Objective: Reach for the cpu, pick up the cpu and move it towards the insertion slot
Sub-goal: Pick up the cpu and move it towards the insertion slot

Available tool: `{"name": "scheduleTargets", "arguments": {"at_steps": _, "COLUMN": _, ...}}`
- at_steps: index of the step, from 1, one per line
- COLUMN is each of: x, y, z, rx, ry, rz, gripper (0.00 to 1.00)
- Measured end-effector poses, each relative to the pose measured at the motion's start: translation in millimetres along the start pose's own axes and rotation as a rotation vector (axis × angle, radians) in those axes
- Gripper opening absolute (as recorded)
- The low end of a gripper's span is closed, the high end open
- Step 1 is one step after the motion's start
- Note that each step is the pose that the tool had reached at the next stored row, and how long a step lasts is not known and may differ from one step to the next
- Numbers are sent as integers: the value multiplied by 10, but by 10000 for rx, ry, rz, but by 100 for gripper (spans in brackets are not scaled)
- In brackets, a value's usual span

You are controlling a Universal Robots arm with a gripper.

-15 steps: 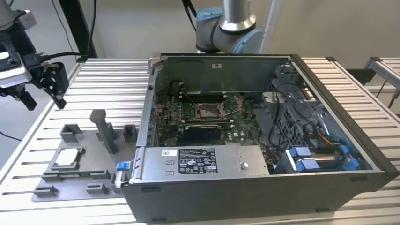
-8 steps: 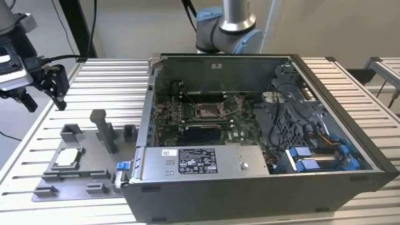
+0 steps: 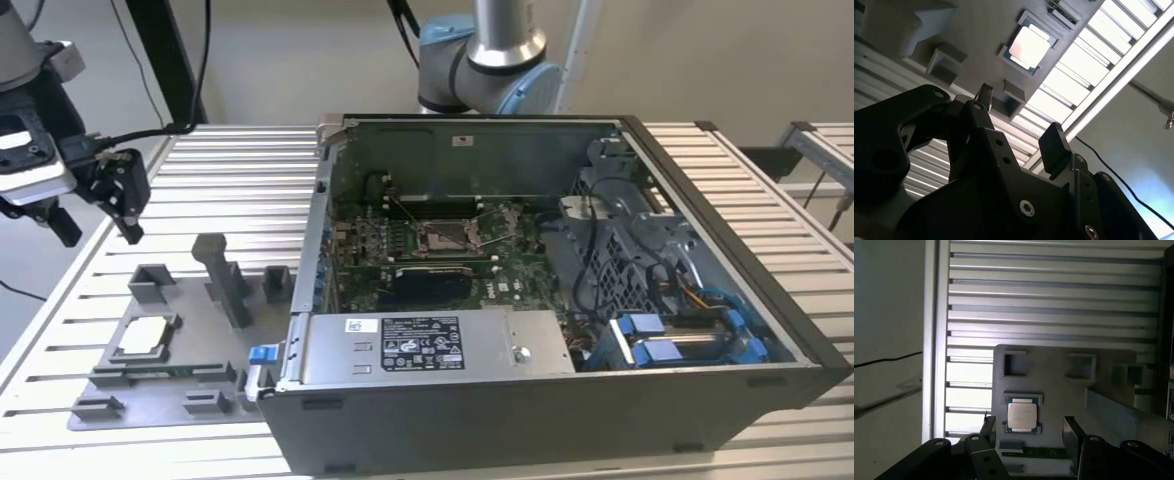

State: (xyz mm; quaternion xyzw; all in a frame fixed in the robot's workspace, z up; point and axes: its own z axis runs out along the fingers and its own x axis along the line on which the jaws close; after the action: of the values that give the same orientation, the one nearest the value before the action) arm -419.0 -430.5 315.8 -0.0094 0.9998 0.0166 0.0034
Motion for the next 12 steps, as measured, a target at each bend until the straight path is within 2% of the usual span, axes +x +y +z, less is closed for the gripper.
{"name": "scheduleTargets", "arguments": {"at_steps": 12, "x": 1, "y": -5, "z": 146, "rx": -64, "ry": -1, "rz": -1, "gripper": 100}}
